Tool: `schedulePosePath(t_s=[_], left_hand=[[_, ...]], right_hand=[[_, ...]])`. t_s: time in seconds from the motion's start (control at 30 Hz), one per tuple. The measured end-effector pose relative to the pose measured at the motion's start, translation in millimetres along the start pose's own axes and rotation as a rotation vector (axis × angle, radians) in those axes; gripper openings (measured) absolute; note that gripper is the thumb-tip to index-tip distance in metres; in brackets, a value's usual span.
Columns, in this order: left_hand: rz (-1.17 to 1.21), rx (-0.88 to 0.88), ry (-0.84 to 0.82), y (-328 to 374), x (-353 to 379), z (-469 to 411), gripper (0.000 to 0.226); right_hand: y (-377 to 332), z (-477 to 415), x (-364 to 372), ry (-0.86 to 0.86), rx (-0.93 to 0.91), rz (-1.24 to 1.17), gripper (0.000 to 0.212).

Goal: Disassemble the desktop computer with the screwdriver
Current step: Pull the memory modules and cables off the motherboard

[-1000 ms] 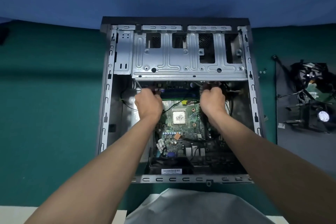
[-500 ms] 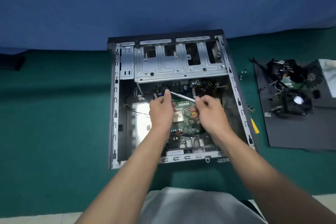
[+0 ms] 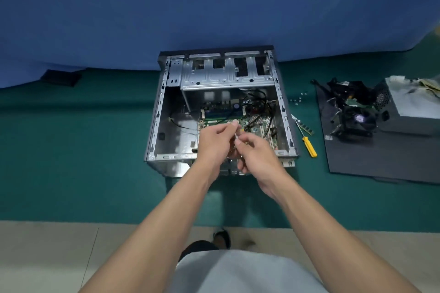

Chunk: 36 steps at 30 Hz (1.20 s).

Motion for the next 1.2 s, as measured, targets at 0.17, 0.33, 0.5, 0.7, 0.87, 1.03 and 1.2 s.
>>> schedulePosePath(t_s=[0.17, 0.33, 0.5, 0.7, 0.87, 1.03, 1.2], left_hand=[[-0.002, -0.09, -0.007, -41.1, 2.6, 36.1, 0.04], [0.14, -0.213, 0.055, -88.8, -14.6, 50.8, 0.032], [0.206, -0.364, 0.118, -125.2, -45.2, 46.2, 0.022], [0.268, -0.411, 0.076, -144.0, -67.9, 25.5, 0.026], [0.307, -0.447, 0.014, -154.0, -71.9, 5.9, 0.023], [0.394, -0.486, -0.008, -161.4, -75.7, -0.8, 0.016], [0.405, -0.514, -0.027, -162.0, -71.5, -4.4, 0.011]], right_hand=[[28.6, 37.3, 17.6, -0.063, -0.02, -0.104, 0.018], [68.8, 51.6, 29.0, -0.002, 0.092, -0.192, 0.011], [106.1, 50.3, 36.0, 0.095, 0.203, -0.192, 0.013], [128.5, 37.3, 60.1, 0.169, 0.299, -0.213, 0.017], [135.2, 14.2, 70.5, 0.278, 0.346, -0.184, 0.018], [142.5, -10.9, 80.1, 0.274, 0.356, -0.206, 0.021], [152.8, -25.3, 84.1, 0.261, 0.369, -0.246, 0.022]])
Point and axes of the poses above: each hand's wrist, its own z-axis away from the middle knuckle, its own x-axis out of the palm, y = z × x, the point moved 7 cm from there along -z, towards the middle knuckle, and after that the axes turned 15 degrees about -y, right-handed, at the moved point
